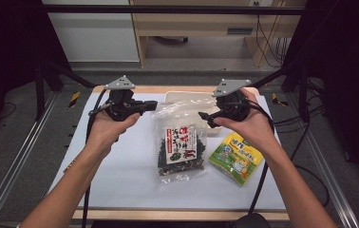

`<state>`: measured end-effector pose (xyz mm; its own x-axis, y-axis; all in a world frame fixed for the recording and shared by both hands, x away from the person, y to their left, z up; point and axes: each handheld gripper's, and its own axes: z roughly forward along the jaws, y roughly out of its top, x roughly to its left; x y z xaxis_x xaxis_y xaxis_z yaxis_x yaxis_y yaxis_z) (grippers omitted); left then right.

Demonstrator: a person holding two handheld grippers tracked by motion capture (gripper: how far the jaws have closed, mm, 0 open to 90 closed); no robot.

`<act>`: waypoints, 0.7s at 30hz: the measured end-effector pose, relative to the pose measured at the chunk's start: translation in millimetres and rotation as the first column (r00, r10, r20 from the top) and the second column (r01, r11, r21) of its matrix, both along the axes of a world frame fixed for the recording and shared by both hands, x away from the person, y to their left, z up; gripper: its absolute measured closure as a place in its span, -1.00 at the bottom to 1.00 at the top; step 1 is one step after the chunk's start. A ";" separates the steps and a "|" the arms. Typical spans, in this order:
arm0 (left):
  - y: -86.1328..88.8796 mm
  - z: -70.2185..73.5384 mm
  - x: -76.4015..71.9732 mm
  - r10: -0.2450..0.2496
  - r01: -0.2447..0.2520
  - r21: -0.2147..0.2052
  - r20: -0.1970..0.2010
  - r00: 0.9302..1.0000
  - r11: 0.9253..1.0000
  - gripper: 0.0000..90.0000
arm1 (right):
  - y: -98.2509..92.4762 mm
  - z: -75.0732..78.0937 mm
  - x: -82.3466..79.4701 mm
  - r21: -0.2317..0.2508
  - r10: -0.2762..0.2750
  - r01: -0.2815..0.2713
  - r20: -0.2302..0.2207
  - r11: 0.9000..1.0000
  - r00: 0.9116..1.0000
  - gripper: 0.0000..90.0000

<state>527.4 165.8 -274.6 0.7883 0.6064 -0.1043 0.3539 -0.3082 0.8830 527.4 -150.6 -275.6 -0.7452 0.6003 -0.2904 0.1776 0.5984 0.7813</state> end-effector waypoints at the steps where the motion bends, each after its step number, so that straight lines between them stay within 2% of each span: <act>1: -1.9 1.4 -0.6 -0.005 0.005 0.003 0.004 1.000 1.000 1.00 | -0.5 0.5 0.0 0.003 0.007 -0.007 -0.001 1.000 1.000 -0.65; 6: -7.9 5.4 -1.8 -0.019 0.019 0.004 0.011 1.000 1.000 1.00 | -1.6 1.4 -0.2 -0.001 0.027 -0.027 -0.017 1.000 0.999 -0.66; 9: -12.1 8.9 -3.2 -0.031 0.031 0.014 0.018 0.999 0.999 1.00 | -2.4 1.7 1.7 -0.024 0.048 -0.049 -0.039 0.998 0.998 -0.67; 21: -20.6 15.7 -8.2 -0.060 0.059 0.026 0.035 0.998 0.998 1.00 | -2.1 6.2 9.4 -0.018 0.081 -0.082 -0.062 0.996 0.995 -0.69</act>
<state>519.2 145.1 -258.8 0.8263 0.5600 -0.0610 0.3024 -0.3497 0.8867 536.8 -152.6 -269.4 -0.8082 0.5312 -0.2543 0.1748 0.6287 0.7577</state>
